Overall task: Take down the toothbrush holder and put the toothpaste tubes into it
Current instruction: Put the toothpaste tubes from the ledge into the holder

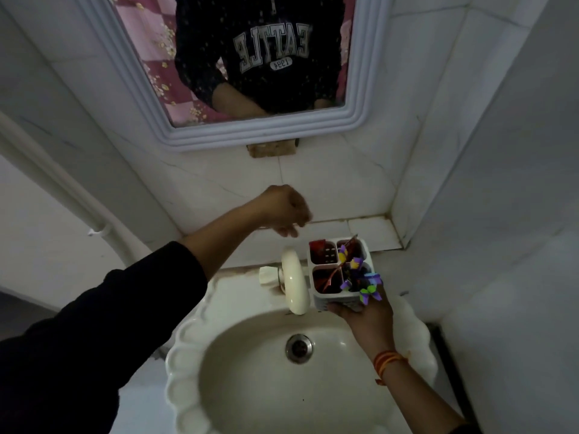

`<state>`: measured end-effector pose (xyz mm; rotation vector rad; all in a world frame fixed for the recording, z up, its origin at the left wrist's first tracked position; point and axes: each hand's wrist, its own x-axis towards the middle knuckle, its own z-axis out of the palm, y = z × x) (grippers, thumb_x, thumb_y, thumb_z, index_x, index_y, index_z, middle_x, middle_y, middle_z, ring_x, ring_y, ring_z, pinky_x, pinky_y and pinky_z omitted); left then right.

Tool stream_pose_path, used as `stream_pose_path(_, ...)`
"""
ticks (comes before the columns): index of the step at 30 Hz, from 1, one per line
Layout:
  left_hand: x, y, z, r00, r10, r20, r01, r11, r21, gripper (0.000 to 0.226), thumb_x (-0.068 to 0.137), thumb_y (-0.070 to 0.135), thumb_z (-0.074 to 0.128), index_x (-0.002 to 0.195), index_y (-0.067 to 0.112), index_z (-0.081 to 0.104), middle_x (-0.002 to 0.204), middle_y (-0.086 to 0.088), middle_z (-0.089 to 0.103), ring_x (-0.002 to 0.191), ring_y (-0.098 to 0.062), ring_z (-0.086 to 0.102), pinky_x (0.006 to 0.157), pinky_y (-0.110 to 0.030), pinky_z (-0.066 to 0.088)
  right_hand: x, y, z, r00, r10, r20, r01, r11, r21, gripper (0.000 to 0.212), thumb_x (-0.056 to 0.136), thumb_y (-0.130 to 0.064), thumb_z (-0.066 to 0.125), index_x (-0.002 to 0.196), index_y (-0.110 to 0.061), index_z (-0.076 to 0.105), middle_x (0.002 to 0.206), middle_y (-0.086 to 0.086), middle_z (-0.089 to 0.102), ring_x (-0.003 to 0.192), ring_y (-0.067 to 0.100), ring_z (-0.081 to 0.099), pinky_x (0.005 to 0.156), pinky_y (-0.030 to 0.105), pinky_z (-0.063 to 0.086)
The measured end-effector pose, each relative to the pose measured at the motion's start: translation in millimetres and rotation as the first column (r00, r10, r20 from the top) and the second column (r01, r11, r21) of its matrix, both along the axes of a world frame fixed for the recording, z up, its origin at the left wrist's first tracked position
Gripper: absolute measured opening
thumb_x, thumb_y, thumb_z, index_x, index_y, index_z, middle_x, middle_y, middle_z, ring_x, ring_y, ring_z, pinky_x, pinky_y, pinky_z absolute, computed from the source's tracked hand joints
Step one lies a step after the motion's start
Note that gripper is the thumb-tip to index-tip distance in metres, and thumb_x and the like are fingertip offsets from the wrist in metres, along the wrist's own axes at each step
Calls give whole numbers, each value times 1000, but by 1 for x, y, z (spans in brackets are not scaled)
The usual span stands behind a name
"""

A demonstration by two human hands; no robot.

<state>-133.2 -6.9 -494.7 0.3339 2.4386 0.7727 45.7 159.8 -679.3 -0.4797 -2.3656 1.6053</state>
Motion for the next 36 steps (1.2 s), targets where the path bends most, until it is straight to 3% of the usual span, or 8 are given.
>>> stream_pose_path(4, -15, -57, -46, 987, -84, -138, -8, 827, -563, 41, 96, 16, 56, 135, 4, 58, 132, -18, 64, 114, -29, 67, 97, -35, 56, 1, -1, 1, 1000, -1, 0, 1, 1000, 4, 85, 53, -12, 99, 127, -6, 58, 118, -1, 67, 112, 14, 60, 90, 1, 40)
stream_pose_path(9, -10, -109, -97, 980, -105, -167, -46, 701, -711, 50, 93, 11, 52, 141, 5, 43, 140, -17, 48, 129, -35, 55, 105, -43, 47, 1, 1, -2, 1000, 16, 20, -16, 999, 31, 90, 51, -23, 100, 129, -9, 57, 123, 7, 69, 118, 22, 63, 99, 29, 46)
stream_pose_path(13, -9, -126, -117, 925, -156, -348, -146, 698, -701, 37, 101, 13, 44, 137, 9, 52, 136, -14, 48, 116, -35, 59, 87, -42, 51, 1, 0, 2, 999, 26, 29, -26, 999, -29, 101, 43, -54, 90, 129, -11, 57, 122, 5, 70, 116, 20, 63, 100, 30, 48)
stream_pose_path(15, -14, -137, -126, 923, -177, -342, -124, 703, -700, 33, 104, 17, 44, 130, 8, 61, 121, -6, 57, 109, -31, 58, 89, -38, 48, 1, 1, 2, 998, 32, 45, -30, 999, -44, 101, 43, -59, 84, 128, -11, 57, 121, 4, 70, 115, 17, 63, 97, 14, 45)
stream_pose_path(20, -10, -135, -121, 879, 25, -476, -276, 841, -466, 35, 104, 37, 39, 124, 14, 56, 116, -12, 70, 106, -35, 60, 85, -41, 51, -3, 5, -1, 996, 27, 89, -28, 1000, 10, 90, 49, -21, 101, 127, -4, 58, 120, 10, 71, 116, 24, 64, 87, -10, 35)
stream_pose_path(25, -2, -90, -65, 965, 77, -252, -91, 995, -47, 50, 94, 65, 50, 119, 24, 63, 102, 2, 71, 62, -17, 72, 68, -35, 62, -1, 3, 4, 998, 20, 64, -20, 1000, -4, 88, 51, -16, 100, 128, -5, 58, 120, 5, 69, 114, 16, 61, 87, -9, 37)
stream_pose_path(30, 2, -24, 7, 908, -312, -279, 277, 948, -158, 36, 73, 51, 83, 96, 25, 76, 83, 7, 77, 52, -3, 69, 57, -19, 54, 0, 1, 14, 999, 20, 42, -15, 993, -117, 80, 58, 10, 92, 129, 4, 55, 115, 5, 63, 104, -2, 63, 74, -10, 39)
stream_pose_path(36, 13, 45, 12, 909, -411, -68, 379, 885, -272, 24, 91, 31, 72, 108, 14, 76, 91, 0, 80, 71, -10, 79, 66, -23, 62, 2, 2, 18, 998, 63, 1, -61, 970, -235, 79, 56, 21, 88, 126, 10, 53, 110, 9, 65, 87, -24, 61, 67, -8, 44)
